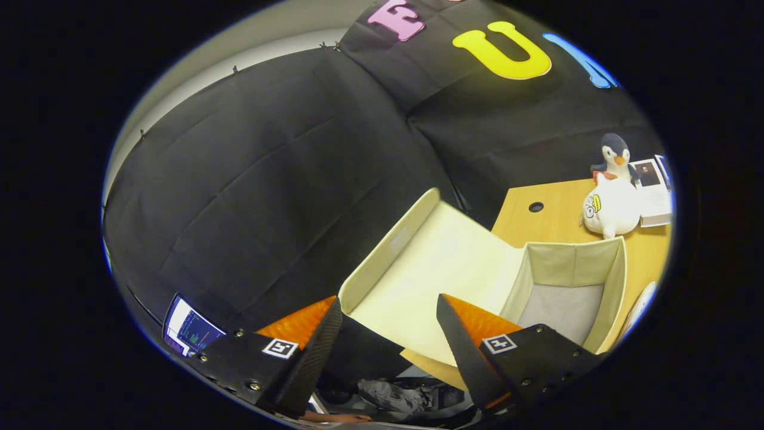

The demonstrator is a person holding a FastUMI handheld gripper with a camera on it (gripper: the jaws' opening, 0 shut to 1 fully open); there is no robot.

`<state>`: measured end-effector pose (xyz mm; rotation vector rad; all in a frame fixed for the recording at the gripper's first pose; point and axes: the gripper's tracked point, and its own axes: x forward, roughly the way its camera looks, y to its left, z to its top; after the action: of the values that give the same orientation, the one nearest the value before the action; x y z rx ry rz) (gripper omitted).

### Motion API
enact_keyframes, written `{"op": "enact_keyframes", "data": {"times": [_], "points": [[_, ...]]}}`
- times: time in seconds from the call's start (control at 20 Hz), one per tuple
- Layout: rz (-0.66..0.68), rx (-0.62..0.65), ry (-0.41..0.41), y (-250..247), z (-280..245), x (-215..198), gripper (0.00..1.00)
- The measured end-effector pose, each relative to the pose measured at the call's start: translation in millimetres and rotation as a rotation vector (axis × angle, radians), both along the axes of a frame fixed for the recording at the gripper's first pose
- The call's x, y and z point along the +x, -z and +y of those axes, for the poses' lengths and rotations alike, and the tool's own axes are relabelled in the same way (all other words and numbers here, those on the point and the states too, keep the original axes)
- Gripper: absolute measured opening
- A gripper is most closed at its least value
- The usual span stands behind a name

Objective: Open the storage box then place both shoes into the box .Put the left shoe in first, then the right shoe, with the right side of both shoes facing outward in a uniform manner.

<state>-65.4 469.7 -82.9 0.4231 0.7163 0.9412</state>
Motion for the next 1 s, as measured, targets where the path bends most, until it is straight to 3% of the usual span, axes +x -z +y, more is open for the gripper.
{"op": "enact_keyframes", "data": {"times": [0.4, 1.0], "points": [[-0.112, -0.148, 0.172, 14, -87, 39, 0.97], [-0.120, -0.348, 0.405, 67, -248, 84, 0.97]]}}
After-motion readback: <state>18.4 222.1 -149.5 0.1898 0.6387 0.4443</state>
